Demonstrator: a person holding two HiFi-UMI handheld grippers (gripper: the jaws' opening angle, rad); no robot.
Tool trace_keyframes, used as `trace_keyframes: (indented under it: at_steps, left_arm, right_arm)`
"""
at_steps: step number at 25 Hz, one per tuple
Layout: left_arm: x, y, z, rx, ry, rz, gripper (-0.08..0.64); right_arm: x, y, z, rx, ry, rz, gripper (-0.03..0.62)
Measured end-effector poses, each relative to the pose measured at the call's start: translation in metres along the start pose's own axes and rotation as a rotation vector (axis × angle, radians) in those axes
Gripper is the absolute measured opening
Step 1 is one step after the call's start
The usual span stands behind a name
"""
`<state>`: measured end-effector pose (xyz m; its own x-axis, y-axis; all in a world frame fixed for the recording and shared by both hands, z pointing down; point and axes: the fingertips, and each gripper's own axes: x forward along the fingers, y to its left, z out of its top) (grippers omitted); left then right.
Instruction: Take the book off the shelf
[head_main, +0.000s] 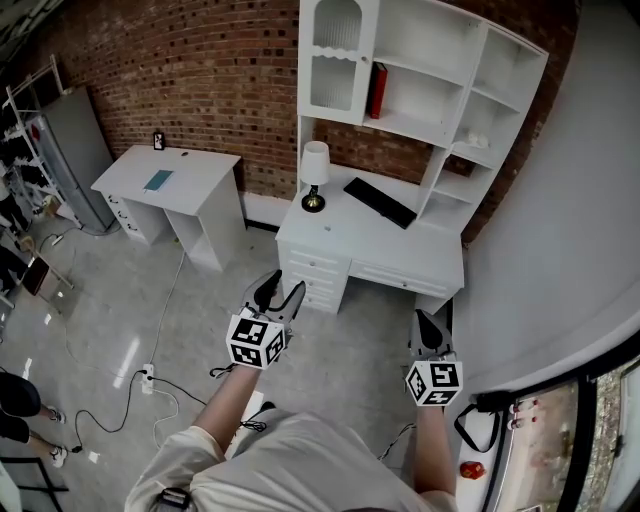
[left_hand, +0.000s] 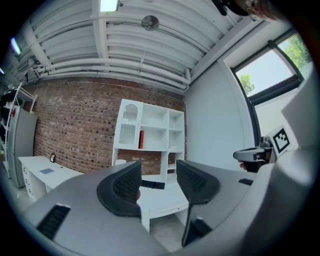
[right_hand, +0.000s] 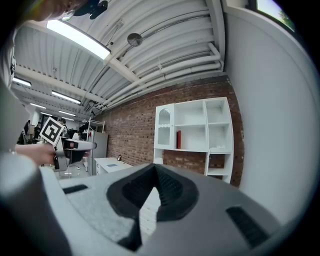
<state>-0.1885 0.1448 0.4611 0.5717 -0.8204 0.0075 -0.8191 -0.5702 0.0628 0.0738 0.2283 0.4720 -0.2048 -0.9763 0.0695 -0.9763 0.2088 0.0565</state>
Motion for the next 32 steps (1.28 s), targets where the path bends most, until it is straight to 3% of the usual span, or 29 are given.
trace_keyframes:
  at_steps: [15,32]
  left_arm:
    - [0.022,0.014,-0.011,-0.005,0.018,0.003,0.213]
    - [0.176,0.107,-0.007,-0.008,0.041,-0.084,0.213]
  right_arm:
    - [0.035,-0.008,-0.011,0.006,0.02,0.013,0.002]
    - [0.191,-0.041,-0.002,0.006,0.051,-0.065,0.002]
